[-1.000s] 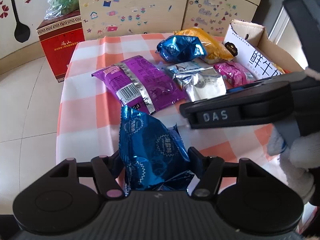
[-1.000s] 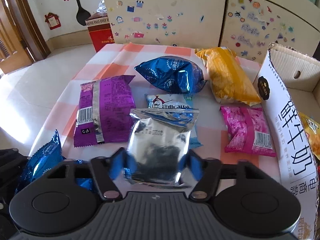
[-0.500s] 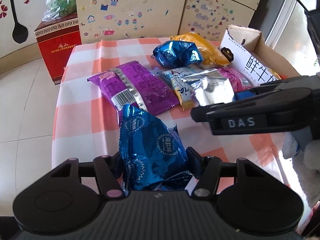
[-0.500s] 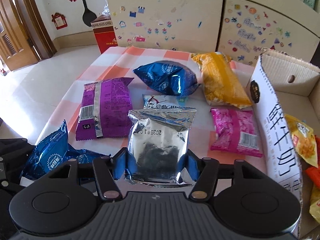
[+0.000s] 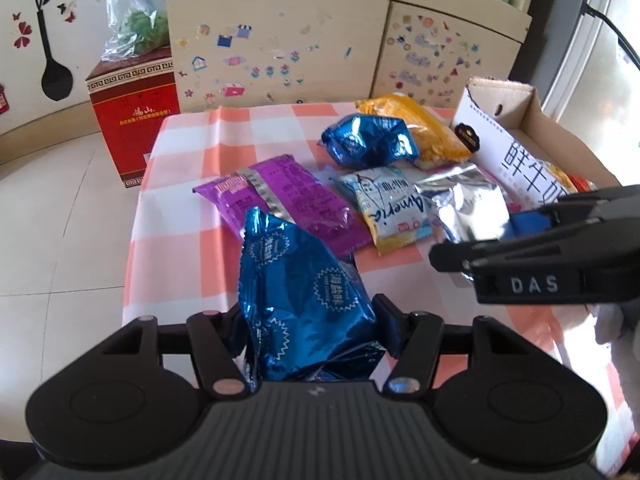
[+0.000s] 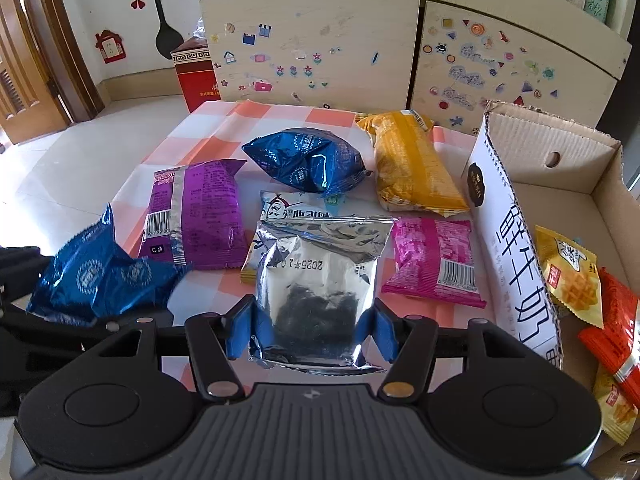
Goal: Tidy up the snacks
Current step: 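Lift blue foil packet with left tool while right tool approaches silver foil packet, then close right tool on the silver foil packet while left tool holds blue packet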
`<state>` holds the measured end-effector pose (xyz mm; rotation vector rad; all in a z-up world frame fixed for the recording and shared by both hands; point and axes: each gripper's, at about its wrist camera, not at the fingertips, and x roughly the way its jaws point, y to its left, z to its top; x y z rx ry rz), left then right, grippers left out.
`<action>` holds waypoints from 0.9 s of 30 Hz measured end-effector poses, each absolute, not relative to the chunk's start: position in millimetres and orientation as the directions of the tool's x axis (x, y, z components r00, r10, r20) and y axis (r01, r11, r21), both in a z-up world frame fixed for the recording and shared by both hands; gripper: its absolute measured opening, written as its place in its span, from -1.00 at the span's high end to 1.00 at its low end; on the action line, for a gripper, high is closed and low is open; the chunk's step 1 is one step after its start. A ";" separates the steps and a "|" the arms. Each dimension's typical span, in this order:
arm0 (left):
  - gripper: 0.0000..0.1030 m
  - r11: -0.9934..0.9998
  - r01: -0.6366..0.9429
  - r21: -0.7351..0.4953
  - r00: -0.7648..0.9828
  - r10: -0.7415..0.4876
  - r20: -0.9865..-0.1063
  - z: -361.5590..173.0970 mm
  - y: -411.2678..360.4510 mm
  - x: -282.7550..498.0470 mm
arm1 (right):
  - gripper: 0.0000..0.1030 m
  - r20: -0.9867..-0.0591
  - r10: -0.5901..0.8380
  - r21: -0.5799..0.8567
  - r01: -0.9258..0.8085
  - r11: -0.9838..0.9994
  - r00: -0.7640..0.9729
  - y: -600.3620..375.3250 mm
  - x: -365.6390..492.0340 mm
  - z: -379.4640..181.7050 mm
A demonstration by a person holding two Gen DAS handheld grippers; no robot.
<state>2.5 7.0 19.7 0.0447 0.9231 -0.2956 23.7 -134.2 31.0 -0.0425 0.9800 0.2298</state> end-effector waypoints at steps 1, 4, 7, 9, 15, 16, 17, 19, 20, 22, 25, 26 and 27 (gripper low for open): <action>-0.18 0.960 0.267 -0.088 0.570 -0.231 -0.788 20.8 7.3 3.1 | -0.29 -0.826 0.174 0.068 -0.213 0.975 0.536 -134.2 23.5 31.5; -0.18 0.962 0.258 -0.084 0.585 -0.225 -0.779 24.4 6.9 4.9 | -0.29 -0.824 0.173 0.064 -0.214 0.975 0.539 -134.3 22.4 33.0; -0.18 0.965 0.248 -0.079 0.602 -0.218 -0.768 28.4 6.0 6.5 | -0.29 -0.820 0.164 0.051 -0.215 0.975 0.548 -133.8 20.7 35.9; -0.18 0.966 0.242 -0.086 0.612 -0.221 -0.759 32.6 5.5 8.8 | -0.29 -0.817 0.158 0.044 -0.213 0.976 0.555 -133.9 19.5 38.2; -0.18 0.965 0.244 -0.096 0.632 -0.234 -0.739 42.6 1.2 12.5 | -0.29 -0.807 0.135 0.024 -0.197 0.980 0.575 -136.3 15.8 46.0; -0.18 0.964 0.247 -0.099 0.635 -0.238 -0.735 44.4 0.2 12.9 | -0.29 -0.806 0.132 0.023 -0.193 0.981 0.577 -137.0 15.4 47.4; -0.18 0.963 0.251 -0.100 0.638 -0.242 -0.731 46.6 -1.0 13.1 | -0.29 -0.804 0.129 0.020 -0.190 0.982 0.580 -137.5 14.8 49.3; -0.18 0.961 0.258 -0.099 0.645 -0.248 -0.722 50.8 -3.8 13.7 | -0.29 -0.797 0.121 0.011 -0.187 0.982 0.591 -138.5 13.3 54.3; -0.18 0.960 0.262 -0.098 0.650 -0.250 -0.718 53.1 -5.5 14.1 | -0.29 -0.794 0.116 0.005 -0.185 0.983 0.597 -139.1 12.3 57.3; -0.18 0.959 0.268 -0.097 0.658 -0.255 -0.708 57.8 -8.8 15.4 | -0.29 -0.786 0.104 -0.007 -0.176 0.984 0.610 -140.8 10.2 62.9; -0.18 0.955 0.280 -0.098 0.670 -0.267 -0.693 65.9 -13.2 18.8 | -0.29 -0.773 0.095 -0.007 -0.158 0.987 0.628 -146.7 7.5 71.5; -0.18 0.954 0.284 -0.095 0.674 -0.269 -0.688 68.2 -14.7 20.0 | -0.29 -0.768 0.092 -0.006 -0.152 0.988 0.633 -149.2 6.4 73.9; -0.18 0.953 0.287 -0.093 0.678 -0.270 -0.683 70.4 -16.7 20.9 | -0.29 -0.764 0.088 -0.007 -0.145 0.989 0.639 -151.6 4.7 76.7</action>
